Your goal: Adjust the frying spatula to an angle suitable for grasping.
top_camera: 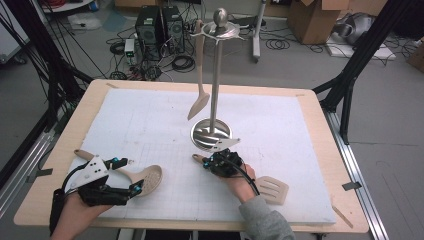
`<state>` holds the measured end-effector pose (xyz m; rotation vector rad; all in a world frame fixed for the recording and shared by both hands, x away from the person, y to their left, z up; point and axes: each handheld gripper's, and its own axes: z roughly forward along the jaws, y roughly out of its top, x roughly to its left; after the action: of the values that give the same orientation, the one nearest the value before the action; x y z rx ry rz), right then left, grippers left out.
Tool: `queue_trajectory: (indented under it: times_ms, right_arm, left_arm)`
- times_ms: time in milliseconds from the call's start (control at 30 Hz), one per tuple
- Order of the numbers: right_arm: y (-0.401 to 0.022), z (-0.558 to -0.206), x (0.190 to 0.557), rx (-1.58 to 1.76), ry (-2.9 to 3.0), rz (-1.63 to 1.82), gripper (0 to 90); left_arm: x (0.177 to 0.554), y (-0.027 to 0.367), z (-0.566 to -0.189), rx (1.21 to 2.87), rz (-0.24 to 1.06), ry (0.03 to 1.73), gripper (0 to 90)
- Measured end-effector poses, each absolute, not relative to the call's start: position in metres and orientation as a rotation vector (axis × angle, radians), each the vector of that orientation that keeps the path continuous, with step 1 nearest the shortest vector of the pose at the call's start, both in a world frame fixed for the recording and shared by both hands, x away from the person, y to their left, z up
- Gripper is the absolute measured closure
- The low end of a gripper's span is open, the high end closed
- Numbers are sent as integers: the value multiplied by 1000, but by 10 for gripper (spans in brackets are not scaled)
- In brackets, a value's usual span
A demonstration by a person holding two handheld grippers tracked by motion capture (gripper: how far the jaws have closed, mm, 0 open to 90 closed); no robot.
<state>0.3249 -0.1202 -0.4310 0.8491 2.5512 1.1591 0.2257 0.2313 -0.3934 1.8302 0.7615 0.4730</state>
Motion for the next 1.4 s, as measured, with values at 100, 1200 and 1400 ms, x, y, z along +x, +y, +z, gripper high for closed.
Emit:
queue_trajectory:
  times_ms: [100, 1200, 1400]
  right_arm:
    - [-120, -430, 324, 848, 2548, 1170, 898]
    - [-193, -387, 301, 586, 2640, 1209, 596]
    - [-203, -389, 308, 657, 2678, 1211, 398]
  left_arm:
    - [226, 231, -394, 1832, 471, 761, 124]
    - [231, 224, -396, 1844, 453, 751, 124]
    - [230, 224, -396, 1847, 444, 740, 124]
